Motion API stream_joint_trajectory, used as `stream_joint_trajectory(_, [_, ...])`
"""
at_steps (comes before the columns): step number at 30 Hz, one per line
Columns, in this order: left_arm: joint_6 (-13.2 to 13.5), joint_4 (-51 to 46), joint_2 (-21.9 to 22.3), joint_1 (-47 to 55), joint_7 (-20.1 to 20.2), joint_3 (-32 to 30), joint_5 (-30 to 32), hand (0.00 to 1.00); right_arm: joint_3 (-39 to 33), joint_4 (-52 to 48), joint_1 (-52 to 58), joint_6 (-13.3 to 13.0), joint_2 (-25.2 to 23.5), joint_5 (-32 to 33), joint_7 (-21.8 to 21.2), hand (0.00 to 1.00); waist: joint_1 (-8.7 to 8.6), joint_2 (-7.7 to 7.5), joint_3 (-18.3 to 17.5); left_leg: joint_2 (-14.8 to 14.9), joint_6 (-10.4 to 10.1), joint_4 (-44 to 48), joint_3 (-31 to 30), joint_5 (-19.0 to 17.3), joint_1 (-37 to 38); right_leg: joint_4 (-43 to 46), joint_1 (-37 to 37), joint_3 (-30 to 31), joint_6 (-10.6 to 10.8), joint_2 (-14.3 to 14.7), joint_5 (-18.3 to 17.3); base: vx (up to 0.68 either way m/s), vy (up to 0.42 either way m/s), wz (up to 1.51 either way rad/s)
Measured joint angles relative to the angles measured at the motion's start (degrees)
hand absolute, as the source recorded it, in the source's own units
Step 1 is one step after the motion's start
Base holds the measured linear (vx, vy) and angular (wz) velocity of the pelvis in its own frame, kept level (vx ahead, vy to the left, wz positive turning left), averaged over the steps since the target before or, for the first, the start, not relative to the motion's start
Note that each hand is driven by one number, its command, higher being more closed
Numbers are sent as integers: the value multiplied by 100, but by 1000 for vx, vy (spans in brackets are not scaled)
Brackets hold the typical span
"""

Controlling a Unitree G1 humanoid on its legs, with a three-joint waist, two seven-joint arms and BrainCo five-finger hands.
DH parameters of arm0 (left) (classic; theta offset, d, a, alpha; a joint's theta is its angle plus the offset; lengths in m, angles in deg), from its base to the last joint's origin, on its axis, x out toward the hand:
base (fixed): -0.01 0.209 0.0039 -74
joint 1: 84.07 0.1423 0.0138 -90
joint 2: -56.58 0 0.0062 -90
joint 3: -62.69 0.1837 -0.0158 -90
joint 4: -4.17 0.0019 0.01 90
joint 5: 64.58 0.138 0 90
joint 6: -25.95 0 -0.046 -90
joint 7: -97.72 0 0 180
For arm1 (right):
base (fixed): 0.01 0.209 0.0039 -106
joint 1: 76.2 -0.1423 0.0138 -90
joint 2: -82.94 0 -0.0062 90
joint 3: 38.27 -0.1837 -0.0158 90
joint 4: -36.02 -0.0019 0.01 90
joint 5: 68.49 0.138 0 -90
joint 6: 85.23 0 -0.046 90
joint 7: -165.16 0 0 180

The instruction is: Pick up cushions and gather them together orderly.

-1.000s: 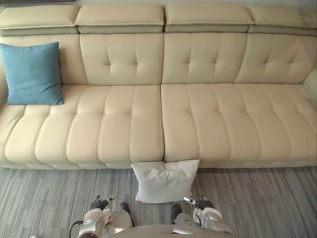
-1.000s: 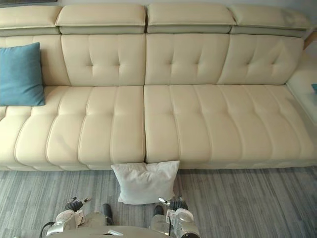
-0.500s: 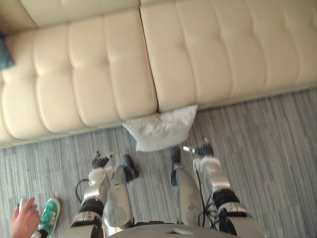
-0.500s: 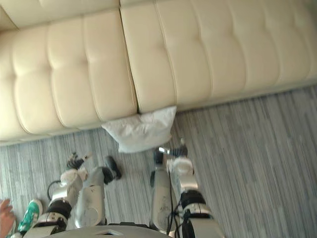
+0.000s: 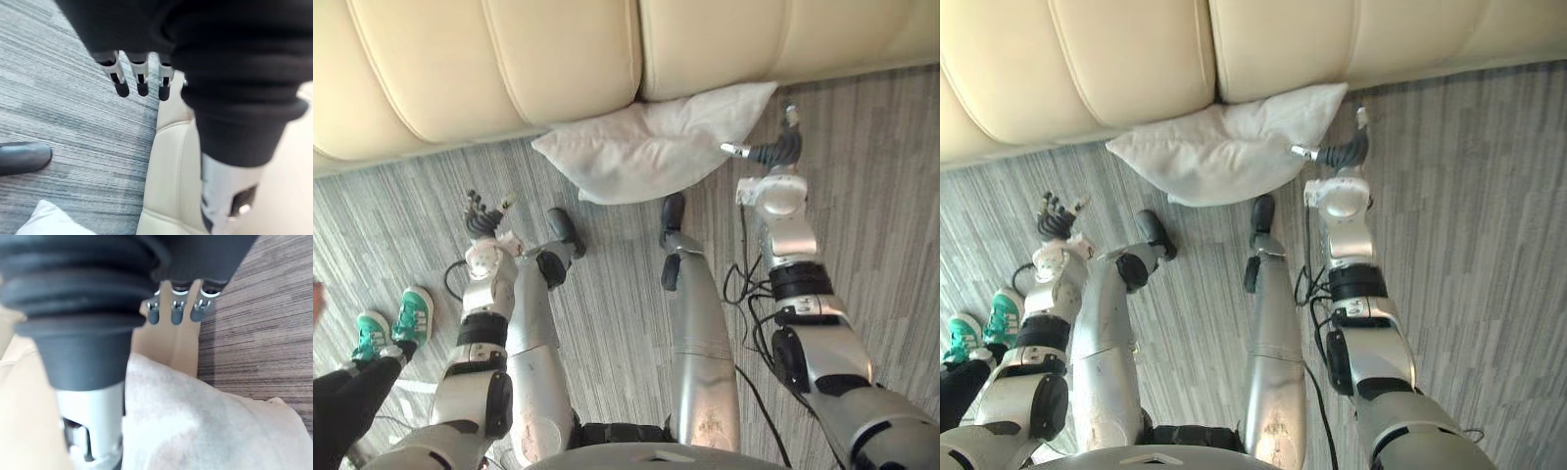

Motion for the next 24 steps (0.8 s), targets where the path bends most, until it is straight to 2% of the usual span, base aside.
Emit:
stream_joint_trajectory(3, [42,-225,-121,-217,-114,19,-41,0,31,8,-312,4,126,0,73,0,23,2,1,104,48,458,-150,-81,-640,499,-631,-16,-34,-14,-148,-66,-34,8])
stream_joint_trajectory(8, [50,-273,-229,-481,-172,119,-56,0,230,14,-676,19,205,86,170,0,18,2,1,200,126,1036,-283,-191,-1302,1164,-1331,32,-66,-42,-281,-67,-34,5])
stream_joint_trajectory(11, [47,-655,-294,-677,-173,446,-53,0,503,-33,-1028,19,277,172,201,0,-16,3,2,204,106,1269,-346,-220,-1703,1471,-1753,55,-34,-92,-328,-79,-15,11])
stream_joint_trajectory(17, [44,-913,-270,-1107,-197,1085,0,0,633,-320,-1162,23,133,345,387,0,-72,3,2,196,111,1325,-433,-177,-1889,1518,-1874,8,-47,-112,-302,-71,13,3])
stream_joint_trajectory(24, [-30,-914,97,-1532,-410,1665,494,0,884,-554,-1226,21,-282,443,438,0,-211,2,2,199,113,1224,-444,-98,-1917,1448,-1911,-38,-51,-91,-261,-55,7,-1])
